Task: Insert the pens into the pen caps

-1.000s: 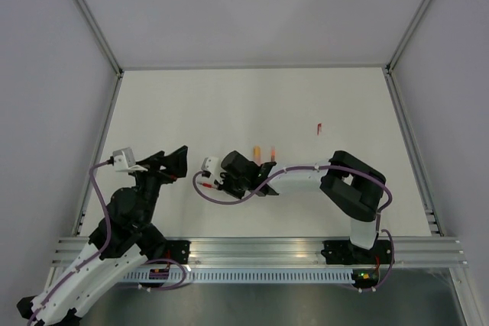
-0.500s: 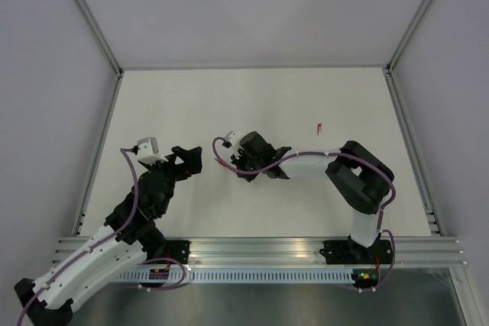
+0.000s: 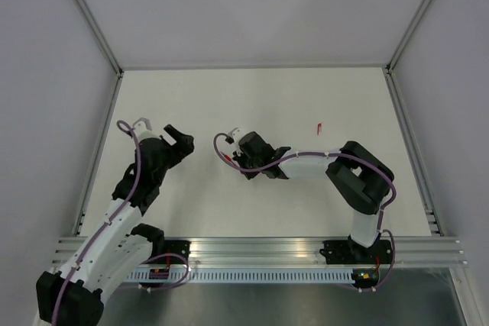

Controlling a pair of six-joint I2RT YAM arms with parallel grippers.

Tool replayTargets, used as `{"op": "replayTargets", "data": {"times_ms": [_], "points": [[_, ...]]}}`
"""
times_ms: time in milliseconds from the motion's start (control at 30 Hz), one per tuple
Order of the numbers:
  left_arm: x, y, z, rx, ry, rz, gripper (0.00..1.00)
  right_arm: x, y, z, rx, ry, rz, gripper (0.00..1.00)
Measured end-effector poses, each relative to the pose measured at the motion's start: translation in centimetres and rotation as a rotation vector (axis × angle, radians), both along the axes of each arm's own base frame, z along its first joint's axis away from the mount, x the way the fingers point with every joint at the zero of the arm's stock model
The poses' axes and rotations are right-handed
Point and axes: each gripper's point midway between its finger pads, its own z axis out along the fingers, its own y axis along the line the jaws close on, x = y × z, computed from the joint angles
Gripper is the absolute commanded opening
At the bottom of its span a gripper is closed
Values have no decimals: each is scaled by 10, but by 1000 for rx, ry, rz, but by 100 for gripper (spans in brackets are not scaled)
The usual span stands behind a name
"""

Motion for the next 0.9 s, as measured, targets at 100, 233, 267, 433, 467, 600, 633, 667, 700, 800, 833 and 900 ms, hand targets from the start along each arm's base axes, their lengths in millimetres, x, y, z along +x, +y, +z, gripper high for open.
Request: {"op": "replayTargets", "data": {"times_ms": [100, 233, 267, 433, 467, 600, 633, 667, 700, 800, 833, 900], "points": [[5, 35, -8, -59, 18, 95, 100, 4, -4, 0, -18, -5, -34, 0], [2, 35, -19, -125, 46, 70, 99, 6, -8, 0, -34, -7, -60, 0], [3, 30, -24, -146, 59, 48, 99, 6, -8, 0, -33, -5, -63, 0], [5, 0, -57, -246, 179, -96, 93, 5, -7, 1, -22, 4, -77, 0], [5, -7, -64, -261, 210, -127, 92, 5, -7, 1, -20, 8, -82, 0], [3, -25, -82, -310, 287, -217, 88, 1, -10, 2, -5, 25, -107, 0], [3, -28, -83, -320, 292, -234, 87, 0, -12, 3, 0, 29, -112, 0], [4, -32, -82, -332, 286, -257, 86, -1, -12, 4, 6, 33, -116, 0], [5, -35, -80, -341, 278, -273, 85, -2, -12, 7, 14, 33, -121, 0], [6, -43, -72, -365, 245, -327, 84, -2, -11, 17, 53, 22, -132, 0], [6, -46, -68, -372, 230, -347, 83, -2, -11, 22, 71, 14, -135, 0], [7, -51, -63, -383, 204, -380, 84, -2, -9, 31, 109, 4, -141, 0]]}}
